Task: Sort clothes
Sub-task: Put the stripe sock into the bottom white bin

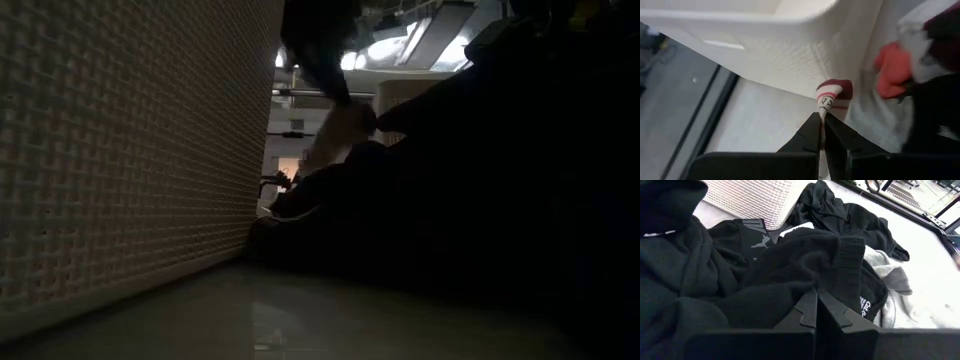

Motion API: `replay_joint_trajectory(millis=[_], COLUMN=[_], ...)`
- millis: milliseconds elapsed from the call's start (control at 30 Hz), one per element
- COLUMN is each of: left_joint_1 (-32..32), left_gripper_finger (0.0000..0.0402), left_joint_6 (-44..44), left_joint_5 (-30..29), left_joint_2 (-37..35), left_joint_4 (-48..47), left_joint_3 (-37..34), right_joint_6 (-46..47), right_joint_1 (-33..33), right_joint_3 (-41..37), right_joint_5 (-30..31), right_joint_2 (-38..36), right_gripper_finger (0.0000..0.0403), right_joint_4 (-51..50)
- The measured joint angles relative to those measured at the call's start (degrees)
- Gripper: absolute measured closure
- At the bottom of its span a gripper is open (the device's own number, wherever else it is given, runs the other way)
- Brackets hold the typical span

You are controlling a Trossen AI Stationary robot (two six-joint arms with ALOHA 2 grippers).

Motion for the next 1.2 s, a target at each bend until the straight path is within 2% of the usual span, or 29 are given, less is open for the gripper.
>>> replay_joint_trajectory(millis=[133,267,700,967,1067,1200], left_joint_1=[-3.19,-6.42,-22.1,-32.11,-35.35,-39.32], left_gripper_finger=[0.0394,0.0398,0.0397,0.0395,0.0398,0.0399], left_joint_6=[-0.55,-1.3,-13.51,-29.64,-35.57,-44.18], left_joint_5=[-2.96,-3.46,-3.35,-2.95,-0.15,0.33], left_joint_2=[-5.04,-9.63,-21.68,-25.12,-25.03,-24.38], left_joint_4=[-0.86,-1.25,-1.13,-5.82,-10.74,-19.48], left_joint_3=[0.0,0.0,0.07,0.09,0.07,-0.17], right_joint_6=[0.0,0.0,0.03,1.81,1.81,1.81], right_joint_1=[0.0,0.0,0.0,0.0,0.0,0.0], right_joint_3=[0.0,0.02,0.02,0.02,0.02,0.02], right_joint_5=[0.0,0.04,0.45,-2.31,-2.02,-2.02], right_joint_2=[0.0,0.0,0.0,0.0,0.0,0.0], right_gripper_finger=[0.0397,0.0397,0.0397,0.0397,0.0397,0.0397], right_joint_4=[0.03,0.02,0.07,0.05,0.14,0.23])
